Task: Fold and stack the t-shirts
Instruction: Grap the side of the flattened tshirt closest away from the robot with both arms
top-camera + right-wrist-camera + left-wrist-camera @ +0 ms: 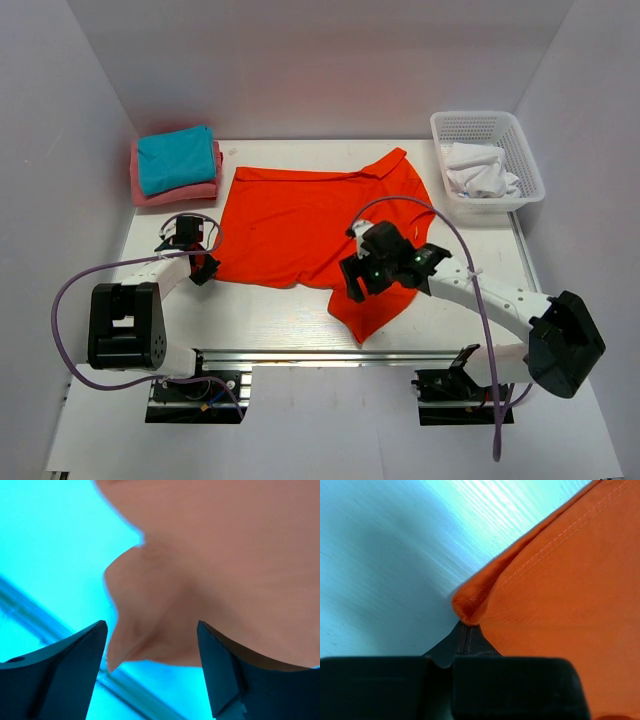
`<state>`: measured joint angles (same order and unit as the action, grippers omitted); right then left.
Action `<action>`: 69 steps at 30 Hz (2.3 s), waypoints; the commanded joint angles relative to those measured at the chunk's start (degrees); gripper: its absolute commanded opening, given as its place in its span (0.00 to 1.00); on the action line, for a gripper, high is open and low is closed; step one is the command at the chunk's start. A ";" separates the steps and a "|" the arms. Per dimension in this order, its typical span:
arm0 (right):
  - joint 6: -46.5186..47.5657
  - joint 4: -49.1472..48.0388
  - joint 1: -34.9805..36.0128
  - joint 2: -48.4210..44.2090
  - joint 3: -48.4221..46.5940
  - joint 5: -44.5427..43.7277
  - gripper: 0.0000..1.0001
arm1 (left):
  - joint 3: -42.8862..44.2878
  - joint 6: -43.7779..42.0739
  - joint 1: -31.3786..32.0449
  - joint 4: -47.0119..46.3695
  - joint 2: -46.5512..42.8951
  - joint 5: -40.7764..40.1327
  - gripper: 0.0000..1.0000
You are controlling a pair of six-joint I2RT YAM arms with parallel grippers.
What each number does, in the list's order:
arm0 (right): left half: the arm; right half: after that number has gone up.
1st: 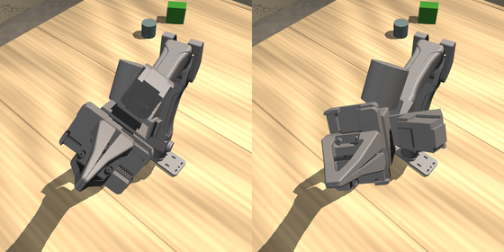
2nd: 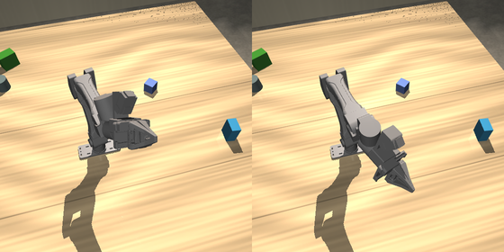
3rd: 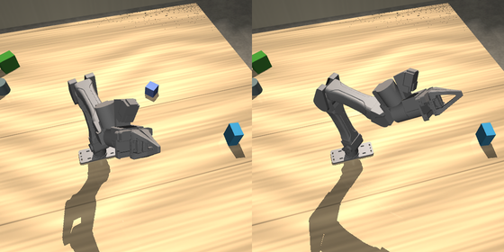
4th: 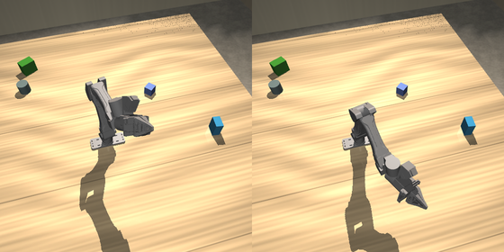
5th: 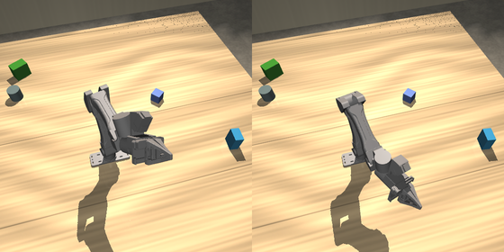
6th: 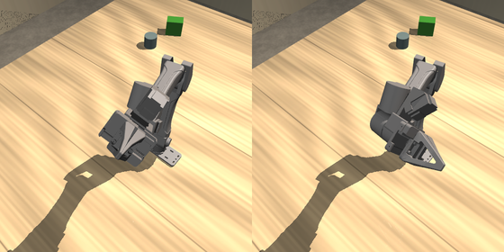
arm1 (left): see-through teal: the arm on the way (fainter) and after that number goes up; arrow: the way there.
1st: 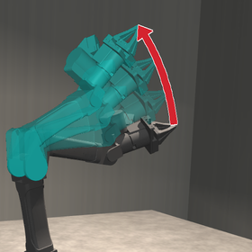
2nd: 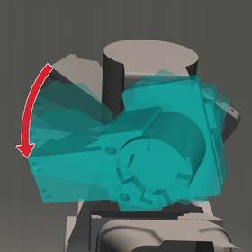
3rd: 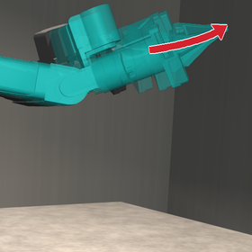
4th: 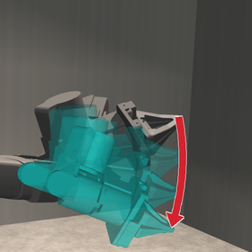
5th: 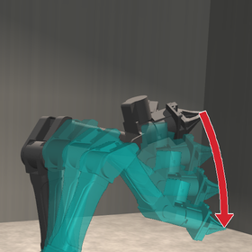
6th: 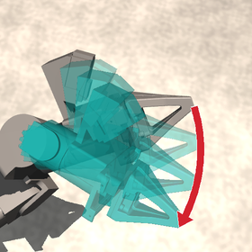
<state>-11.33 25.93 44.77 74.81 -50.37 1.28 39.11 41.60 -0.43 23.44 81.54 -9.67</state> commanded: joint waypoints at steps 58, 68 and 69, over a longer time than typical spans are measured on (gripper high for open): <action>-12.76 4.83 1.13 2.63 -2.27 -27.56 0.00 | 14.14 -2.41 -0.45 3.28 0.63 9.94 0.00; -9.15 1.58 -8.91 8.77 -10.35 -27.55 0.00 | 25.12 -4.07 -0.45 3.28 11.35 7.48 0.00; -7.84 1.14 -9.35 9.30 -10.62 -27.12 0.00 | 25.83 -4.08 -0.45 3.28 12.15 7.47 0.00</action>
<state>-21.78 29.71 37.10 83.26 -57.56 -24.34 61.43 38.76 -0.64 27.40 92.68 -0.84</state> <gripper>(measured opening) 0.023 0.026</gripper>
